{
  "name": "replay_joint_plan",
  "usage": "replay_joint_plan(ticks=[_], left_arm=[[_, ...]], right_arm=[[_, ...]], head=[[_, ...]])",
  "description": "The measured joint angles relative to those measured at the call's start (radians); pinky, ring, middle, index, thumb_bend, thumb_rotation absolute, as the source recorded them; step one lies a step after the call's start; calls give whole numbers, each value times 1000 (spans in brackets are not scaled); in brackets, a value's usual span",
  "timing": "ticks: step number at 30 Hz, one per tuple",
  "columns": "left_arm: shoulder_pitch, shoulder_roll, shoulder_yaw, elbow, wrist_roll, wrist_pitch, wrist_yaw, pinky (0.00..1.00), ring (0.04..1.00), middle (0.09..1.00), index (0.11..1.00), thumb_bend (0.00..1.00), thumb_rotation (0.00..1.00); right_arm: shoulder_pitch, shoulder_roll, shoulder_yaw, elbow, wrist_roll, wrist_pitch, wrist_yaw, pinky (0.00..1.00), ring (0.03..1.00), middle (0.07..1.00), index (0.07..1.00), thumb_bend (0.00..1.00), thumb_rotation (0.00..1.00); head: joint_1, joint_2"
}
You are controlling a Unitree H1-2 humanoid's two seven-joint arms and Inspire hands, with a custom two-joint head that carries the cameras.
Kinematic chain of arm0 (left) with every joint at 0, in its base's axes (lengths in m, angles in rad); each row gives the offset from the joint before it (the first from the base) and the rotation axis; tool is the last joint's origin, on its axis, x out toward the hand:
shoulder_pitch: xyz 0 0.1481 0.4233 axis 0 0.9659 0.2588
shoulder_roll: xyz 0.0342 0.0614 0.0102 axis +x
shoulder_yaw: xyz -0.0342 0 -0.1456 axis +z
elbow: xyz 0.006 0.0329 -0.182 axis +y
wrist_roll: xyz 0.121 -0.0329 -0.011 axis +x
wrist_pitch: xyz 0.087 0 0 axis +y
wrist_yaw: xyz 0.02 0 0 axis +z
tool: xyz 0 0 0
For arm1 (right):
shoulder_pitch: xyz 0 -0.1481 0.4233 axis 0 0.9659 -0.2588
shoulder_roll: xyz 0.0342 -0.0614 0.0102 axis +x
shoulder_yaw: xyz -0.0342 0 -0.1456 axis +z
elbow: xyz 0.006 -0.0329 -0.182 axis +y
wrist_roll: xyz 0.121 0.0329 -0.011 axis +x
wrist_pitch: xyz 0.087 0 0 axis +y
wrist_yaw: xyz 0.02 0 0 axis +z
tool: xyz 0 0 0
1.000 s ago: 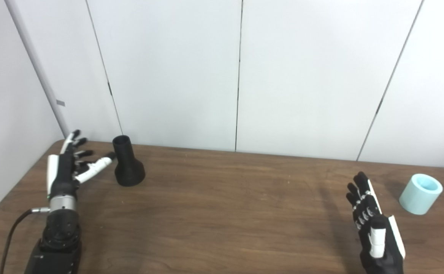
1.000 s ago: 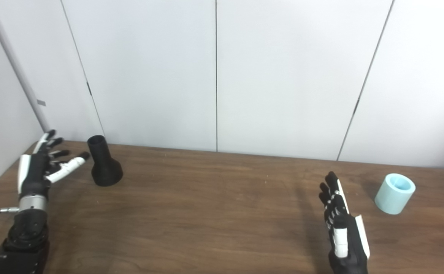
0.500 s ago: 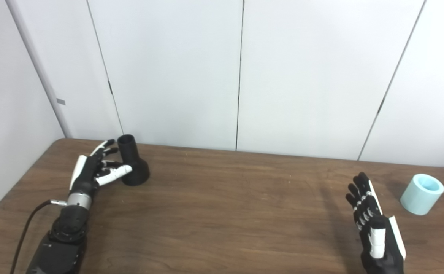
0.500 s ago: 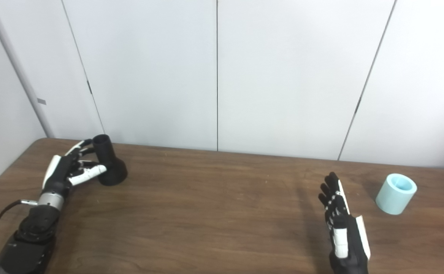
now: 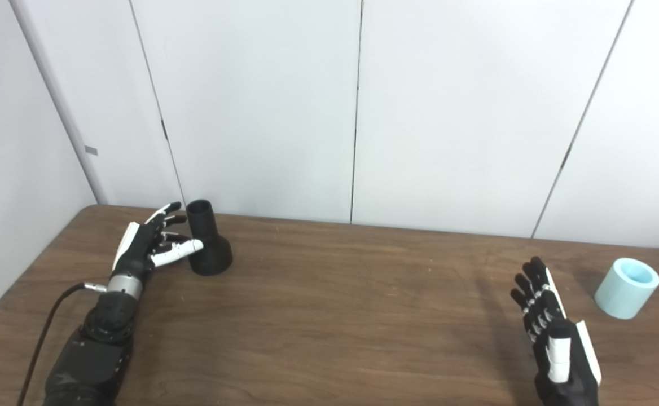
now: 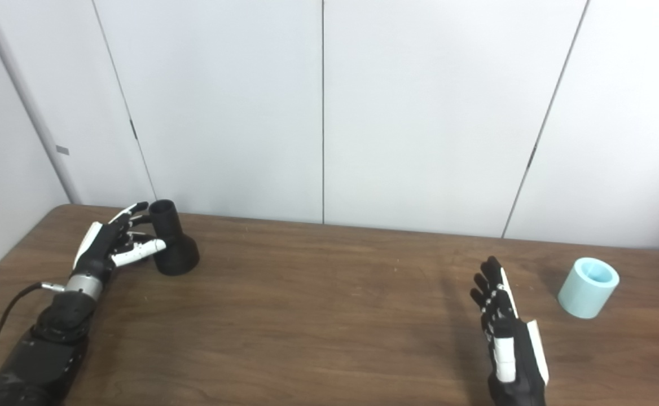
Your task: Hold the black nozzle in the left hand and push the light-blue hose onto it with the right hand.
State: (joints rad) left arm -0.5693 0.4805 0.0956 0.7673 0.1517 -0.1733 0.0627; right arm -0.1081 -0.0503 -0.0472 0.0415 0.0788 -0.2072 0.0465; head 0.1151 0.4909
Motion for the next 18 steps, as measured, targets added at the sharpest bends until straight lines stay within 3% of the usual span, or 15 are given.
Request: replay_joint_plan(ticks=[10,16,18], left_arm=[[-55,16,-63,79,42,1,10,550,668,826,842,883,401],[-62,22,-82,94,43,-1,-6,490,679,840,844,899,429],[-62,26,-93,93,43,-3,-13,556,710,847,843,909,445]], right_arm=[[6,2,5,-9,-4,5,0,940,972,984,991,706,1000],[7,3,6,-9,-4,6,0,929,962,974,983,723,981],[7,3,6,-10,-6,7,-1,929,961,973,981,723,979]], head=[[-5,5],[-9,11],[-9,9]])
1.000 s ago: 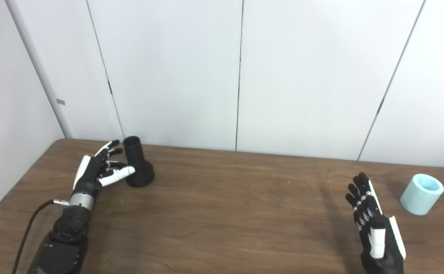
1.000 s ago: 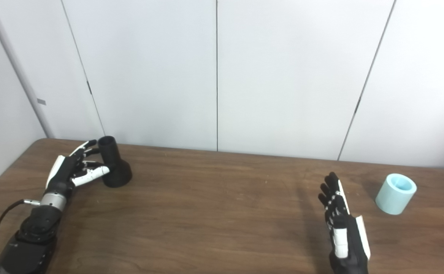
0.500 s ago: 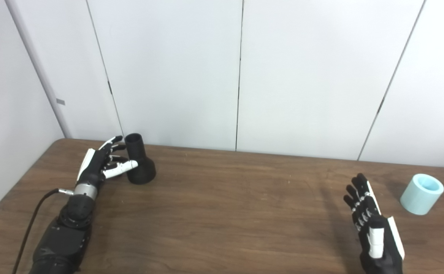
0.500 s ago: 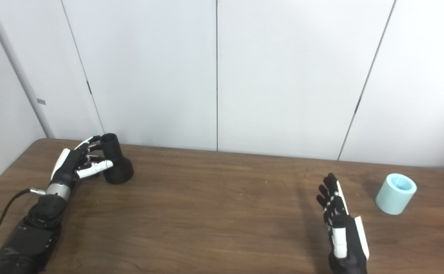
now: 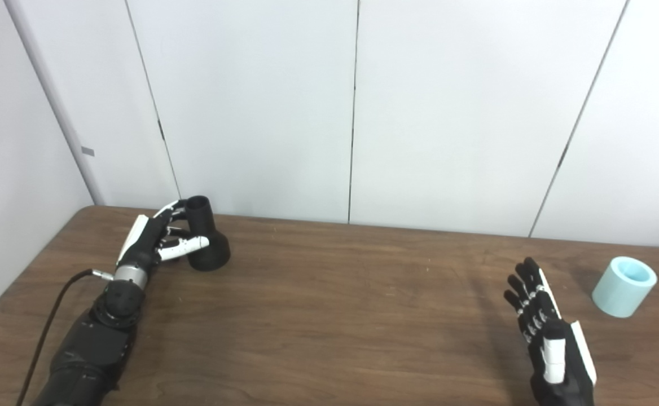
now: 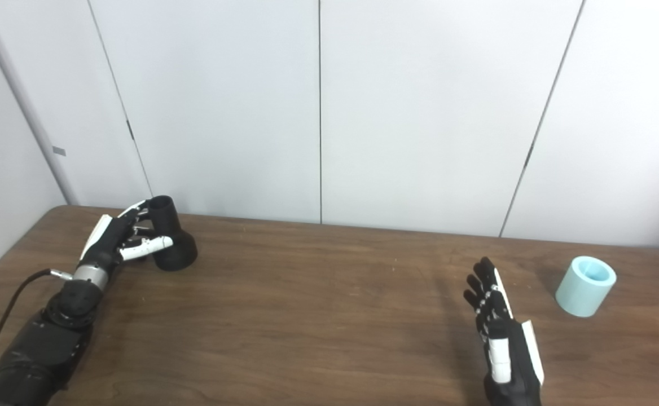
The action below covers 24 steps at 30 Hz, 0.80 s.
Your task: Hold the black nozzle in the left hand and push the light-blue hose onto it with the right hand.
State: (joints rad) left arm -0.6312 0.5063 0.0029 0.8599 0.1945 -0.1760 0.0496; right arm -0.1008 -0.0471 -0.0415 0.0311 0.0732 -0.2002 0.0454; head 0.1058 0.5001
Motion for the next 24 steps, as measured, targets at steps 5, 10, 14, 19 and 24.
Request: replay_joint_plan(ticks=[5,10,14,19,24], left_arm=[[-2,11,-8,-9,-16,-1,-52,630,752,867,844,917,456],[-1,14,-16,-46,-40,28,-116,664,782,881,814,922,463],[-2,16,-20,-57,-42,40,-145,679,803,881,798,925,460],[-4,16,-19,-56,-46,41,-154,759,814,778,757,911,432],[-5,13,-10,-49,-62,41,-153,736,773,749,736,897,400]], right_arm=[[4,0,0,-5,-1,8,-3,930,961,972,979,725,977],[10,0,1,-13,-7,14,-4,930,961,972,979,738,972],[11,2,2,-15,-12,17,-5,930,962,972,978,745,970],[11,4,2,-15,-13,18,-6,930,959,972,978,724,973],[10,6,2,-15,-13,22,-7,931,957,972,978,717,975]], head=[[-3,2],[-5,5],[-8,6],[-12,9],[-12,11]])
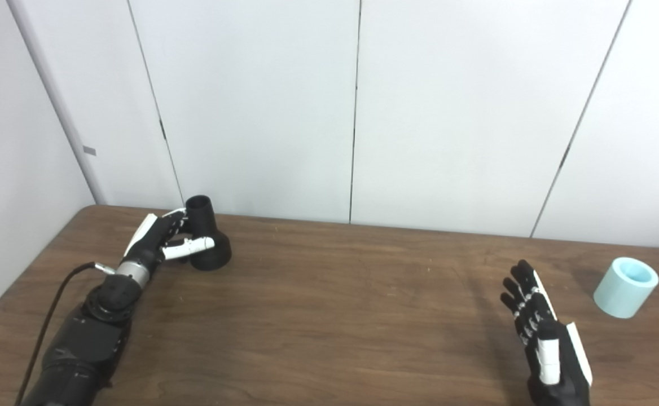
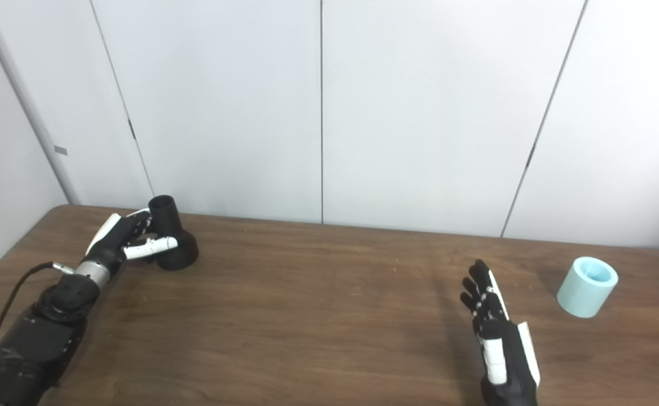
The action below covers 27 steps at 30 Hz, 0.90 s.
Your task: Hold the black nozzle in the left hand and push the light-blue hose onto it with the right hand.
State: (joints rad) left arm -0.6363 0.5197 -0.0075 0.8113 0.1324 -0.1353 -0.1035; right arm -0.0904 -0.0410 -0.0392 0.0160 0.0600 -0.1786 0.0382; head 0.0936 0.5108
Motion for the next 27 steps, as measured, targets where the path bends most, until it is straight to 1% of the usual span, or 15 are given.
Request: replay_joint_plan(ticks=[3,9,11,14,15,16,17,18,21,27], left_arm=[[0,-5,5,-1,-10,10,3,721,743,739,727,879,379],[-1,-8,-4,-28,-4,62,9,680,706,713,700,856,356],[-2,-8,-15,-36,10,76,19,664,695,697,680,834,329],[-5,-13,-29,-36,35,77,45,611,660,645,624,779,254],[-6,-16,-31,-34,38,77,58,591,640,617,595,753,216],[-7,-21,-31,-30,40,77,69,574,621,592,544,638,146],[-9,-26,-31,-25,44,76,82,564,610,576,513,566,102],[-10,-30,-33,-20,49,73,94,545,595,562,502,541,86],[-16,-38,-43,-16,54,68,105,519,574,552,492,516,70],[-22,-54,-65,-5,55,45,100,497,563,548,491,512,66]], right_arm=[[0,1,0,-1,0,9,0,934,957,972,978,724,974],[2,5,0,-5,0,13,0,937,957,972,977,730,973],[3,7,0,-6,-1,15,0,937,957,972,977,729,973],[5,12,0,-9,-3,17,-1,932,954,970,977,720,975],[5,14,0,-10,-4,17,-1,931,952,969,977,716,975],[6,15,0,-12,-5,18,-1,930,951,969,978,714,976],[6,16,0,-13,-6,20,-1,929,951,969,979,713,976],[6,17,0,-14,-7,22,-1,929,951,969,979,713,976],[7,19,0,-16,-8,25,-2,931,951,968,979,713,976],[12,23,7,-27,-11,33,-3,933,954,971,982,712,978]], head=[[0,2],[-3,5],[-6,8],[-8,9],[-9,11],[-9,12],[-9,12],[-9,12],[-12,14],[-17,21]])
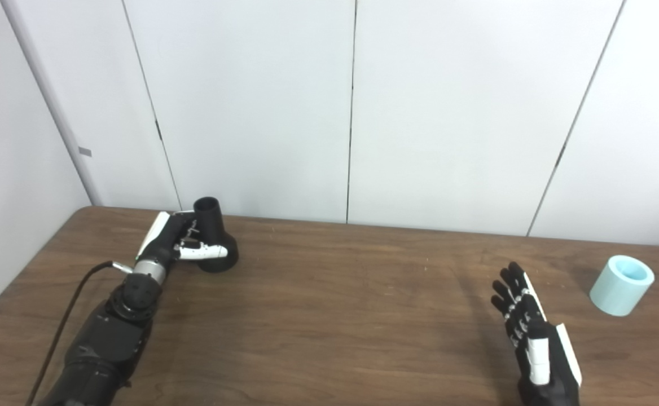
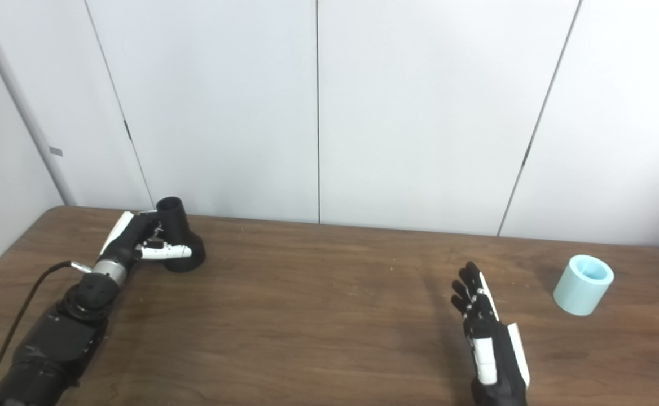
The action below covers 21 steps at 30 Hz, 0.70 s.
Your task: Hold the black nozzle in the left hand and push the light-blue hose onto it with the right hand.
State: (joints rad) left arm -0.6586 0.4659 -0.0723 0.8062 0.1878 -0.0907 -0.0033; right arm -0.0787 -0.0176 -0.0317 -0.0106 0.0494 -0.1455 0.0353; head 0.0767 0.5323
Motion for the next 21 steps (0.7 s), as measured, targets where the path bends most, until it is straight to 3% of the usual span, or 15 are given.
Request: replay_joint_plan(ticks=[10,14,21], left_arm=[[5,-14,-26,-3,4,-25,15,517,579,547,491,512,64],[33,-29,-29,-53,4,-23,23,520,584,552,491,511,64],[74,-69,-77,-123,4,-37,14,421,528,534,490,511,73]], right_arm=[[8,5,5,-12,-3,20,-8,924,946,968,988,712,980],[13,8,7,-19,-4,23,-13,917,939,963,988,711,982],[19,12,8,-29,-7,48,-24,916,935,960,989,703,985]], head=[[-8,12],[-11,17],[-44,44]])
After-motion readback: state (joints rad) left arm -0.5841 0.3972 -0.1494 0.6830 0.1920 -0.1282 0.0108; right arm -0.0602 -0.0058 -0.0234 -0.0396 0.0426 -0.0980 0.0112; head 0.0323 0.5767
